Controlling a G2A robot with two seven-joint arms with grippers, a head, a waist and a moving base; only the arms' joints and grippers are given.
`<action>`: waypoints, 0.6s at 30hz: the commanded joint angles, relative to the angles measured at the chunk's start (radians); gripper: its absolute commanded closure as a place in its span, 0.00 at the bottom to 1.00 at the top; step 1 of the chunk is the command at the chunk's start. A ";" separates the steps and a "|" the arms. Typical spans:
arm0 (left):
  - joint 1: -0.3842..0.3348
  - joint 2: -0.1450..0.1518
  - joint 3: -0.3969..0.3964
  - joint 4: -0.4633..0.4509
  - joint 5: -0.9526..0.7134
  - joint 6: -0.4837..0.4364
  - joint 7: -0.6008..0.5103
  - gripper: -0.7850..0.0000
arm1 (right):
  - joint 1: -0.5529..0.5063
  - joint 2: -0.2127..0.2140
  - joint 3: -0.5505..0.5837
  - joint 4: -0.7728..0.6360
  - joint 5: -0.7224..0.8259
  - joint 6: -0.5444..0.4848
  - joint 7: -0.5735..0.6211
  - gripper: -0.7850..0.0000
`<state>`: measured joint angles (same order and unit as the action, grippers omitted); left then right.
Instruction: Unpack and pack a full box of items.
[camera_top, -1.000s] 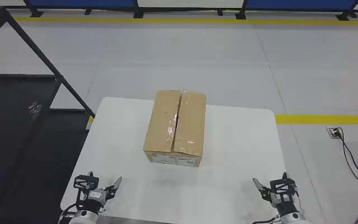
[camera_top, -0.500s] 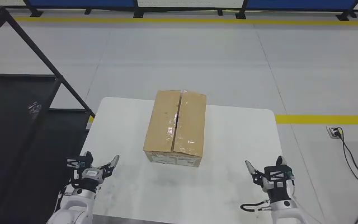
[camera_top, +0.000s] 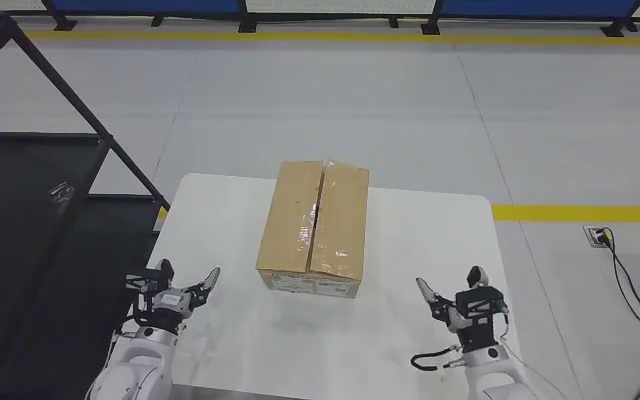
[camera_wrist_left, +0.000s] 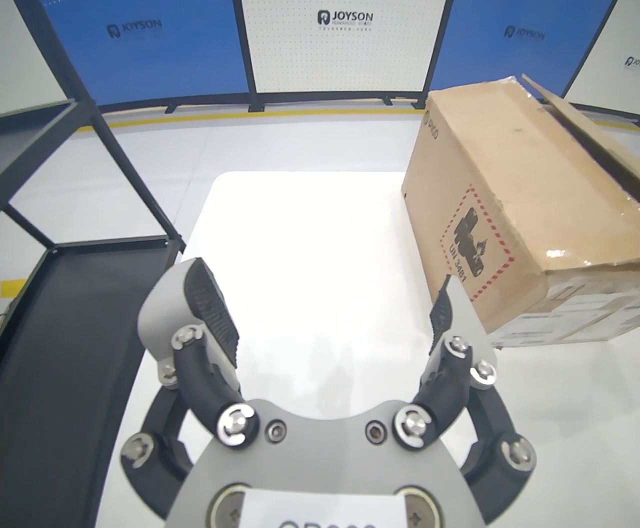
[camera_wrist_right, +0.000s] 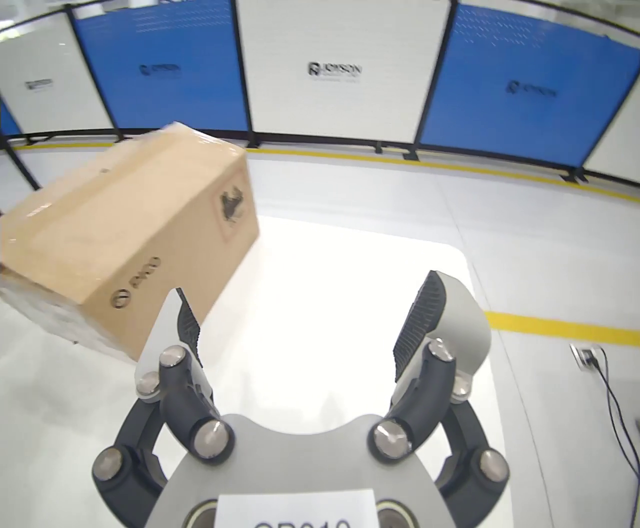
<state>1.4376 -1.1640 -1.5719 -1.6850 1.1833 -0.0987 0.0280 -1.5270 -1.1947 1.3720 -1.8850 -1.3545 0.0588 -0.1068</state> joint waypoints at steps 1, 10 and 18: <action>-0.039 -0.005 0.024 0.024 -0.017 0.014 -0.014 0.00 | 0.020 0.000 -0.042 -0.005 -0.098 -0.024 -0.009 0.00; -0.071 -0.009 0.048 0.039 -0.046 0.010 -0.055 0.00 | 0.020 0.000 -0.042 -0.005 -0.098 -0.024 -0.009 0.00; -0.108 -0.014 0.076 0.070 -0.059 0.016 -0.084 0.00 | 0.057 -0.003 -0.161 -0.010 -0.418 -0.031 -0.072 0.00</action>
<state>1.3455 -1.1765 -1.5078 -1.6266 1.1129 -0.0911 -0.0483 -1.4819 -1.1966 1.2349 -1.8955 -1.6480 0.0081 -0.1866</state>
